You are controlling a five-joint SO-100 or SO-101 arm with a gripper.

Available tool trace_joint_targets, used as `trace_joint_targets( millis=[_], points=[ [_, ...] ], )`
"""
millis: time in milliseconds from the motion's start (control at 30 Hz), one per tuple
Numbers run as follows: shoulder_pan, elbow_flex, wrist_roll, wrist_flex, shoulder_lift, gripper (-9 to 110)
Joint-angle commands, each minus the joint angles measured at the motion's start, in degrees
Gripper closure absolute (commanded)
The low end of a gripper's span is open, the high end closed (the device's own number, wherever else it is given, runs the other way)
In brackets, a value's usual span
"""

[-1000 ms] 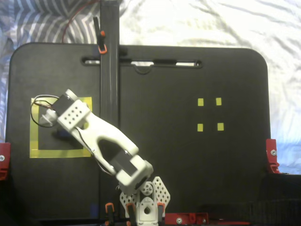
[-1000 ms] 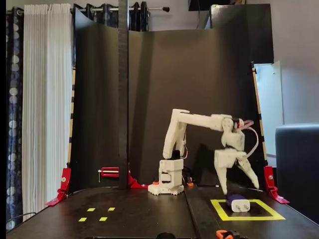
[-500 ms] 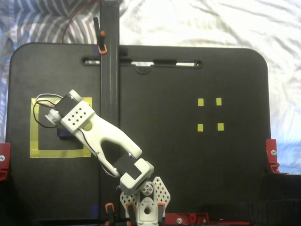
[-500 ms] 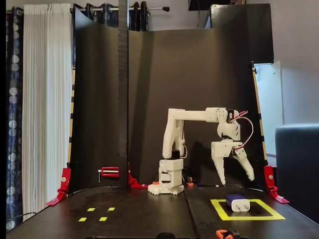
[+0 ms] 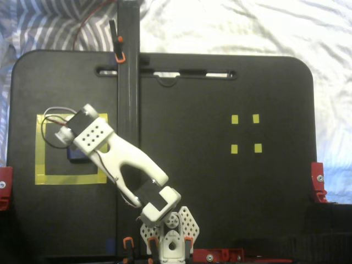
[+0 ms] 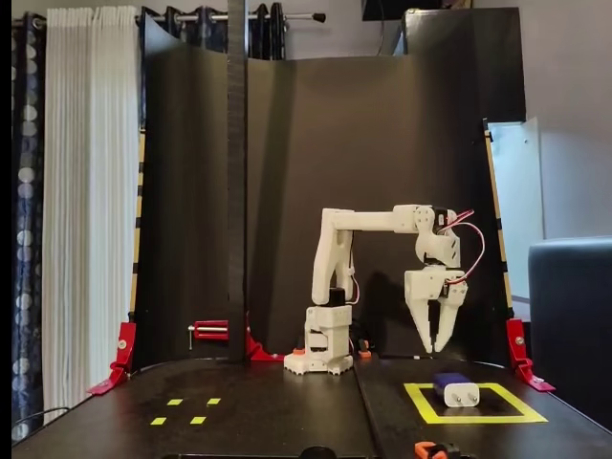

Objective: Grasp a block and put it in the designated area.

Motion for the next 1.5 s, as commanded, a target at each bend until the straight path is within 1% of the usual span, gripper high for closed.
trace_joint_targets(
  millis=[0,367,600,700,867,1133,1300,1467],
  points=[
    [2.81,-0.53,-0.35,-1.23,4.31,102],
    [19.78,0.0,-1.14,-8.53,12.83,102],
    [28.3,5.45,-0.62,-17.31,18.98,102],
    [31.03,9.32,0.53,-23.03,22.15,102],
    [34.19,17.31,5.62,-34.45,28.65,102],
    [36.3,30.5,15.03,-49.13,39.73,102],
    [37.44,36.04,22.24,-55.37,45.0,102],
    [39.02,39.9,33.75,-60.12,49.48,102]
  ],
)
